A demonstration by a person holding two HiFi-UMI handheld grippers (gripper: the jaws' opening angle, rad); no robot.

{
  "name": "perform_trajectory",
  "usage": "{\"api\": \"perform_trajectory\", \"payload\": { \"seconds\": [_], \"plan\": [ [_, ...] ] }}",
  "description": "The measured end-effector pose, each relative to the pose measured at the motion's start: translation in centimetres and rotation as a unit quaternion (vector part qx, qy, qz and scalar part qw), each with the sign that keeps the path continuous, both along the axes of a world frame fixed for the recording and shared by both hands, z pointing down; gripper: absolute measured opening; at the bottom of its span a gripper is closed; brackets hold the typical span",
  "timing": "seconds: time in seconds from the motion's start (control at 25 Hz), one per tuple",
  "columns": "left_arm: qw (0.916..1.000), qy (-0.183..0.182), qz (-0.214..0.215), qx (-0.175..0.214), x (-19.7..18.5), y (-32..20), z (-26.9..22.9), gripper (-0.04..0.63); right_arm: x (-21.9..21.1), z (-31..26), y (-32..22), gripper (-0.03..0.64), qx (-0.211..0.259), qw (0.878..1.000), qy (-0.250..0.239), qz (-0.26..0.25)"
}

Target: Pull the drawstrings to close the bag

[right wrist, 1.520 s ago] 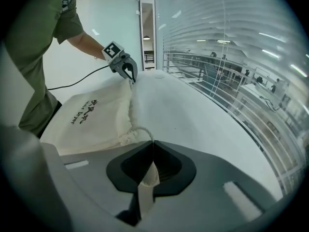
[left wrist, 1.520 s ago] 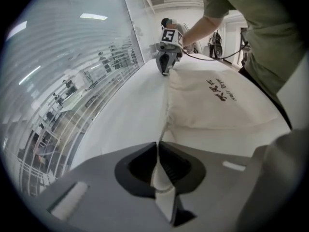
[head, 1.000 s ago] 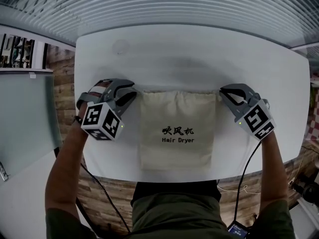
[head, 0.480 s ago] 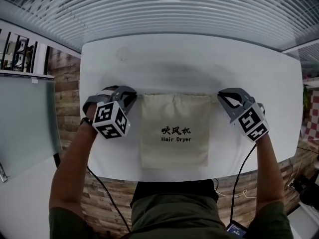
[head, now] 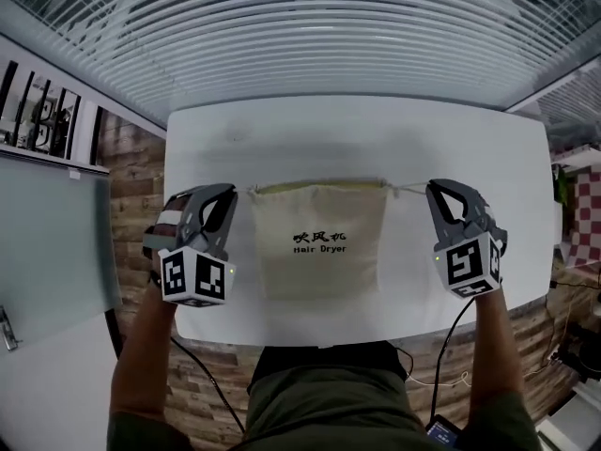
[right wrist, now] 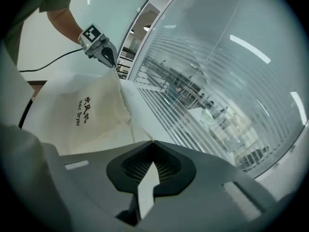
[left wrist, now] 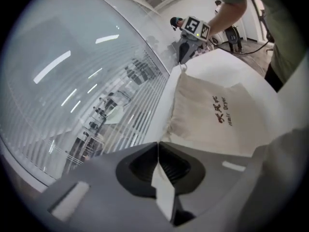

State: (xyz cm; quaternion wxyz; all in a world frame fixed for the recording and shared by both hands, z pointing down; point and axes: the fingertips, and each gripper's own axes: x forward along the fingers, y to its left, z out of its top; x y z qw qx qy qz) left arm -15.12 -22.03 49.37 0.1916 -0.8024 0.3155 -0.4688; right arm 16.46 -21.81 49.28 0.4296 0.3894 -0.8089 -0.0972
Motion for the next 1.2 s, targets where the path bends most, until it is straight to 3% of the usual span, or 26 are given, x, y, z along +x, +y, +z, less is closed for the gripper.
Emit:
{"api": "perform_trajectory", "payload": {
  "seconds": [0.28, 0.52, 0.88, 1.2],
  "plan": [
    [0.9959, 0.016, -0.017, 0.088, -0.9, -0.6, -8.9, 0.011, 0.6, -10.0, -1.7, 0.012, 0.117, 0.991, -0.012, 0.064],
    [0.9895, 0.011, -0.045, 0.136, -2.2, -2.4, -14.6, 0.011, 1.4, -16.1, -3.5, 0.011, 0.177, 0.980, 0.001, 0.091],
    [0.9814, -0.003, -0.088, 0.171, -5.0, -3.4, -19.3, 0.011, 4.7, -19.8, -3.7, 0.011, 0.189, 0.975, -0.014, 0.116],
    [0.9741, 0.029, -0.130, 0.183, -8.6, -3.2, -23.4, 0.011, 6.4, -24.2, -3.5, 0.011, 0.211, 0.965, -0.043, 0.147]
  ]
}}
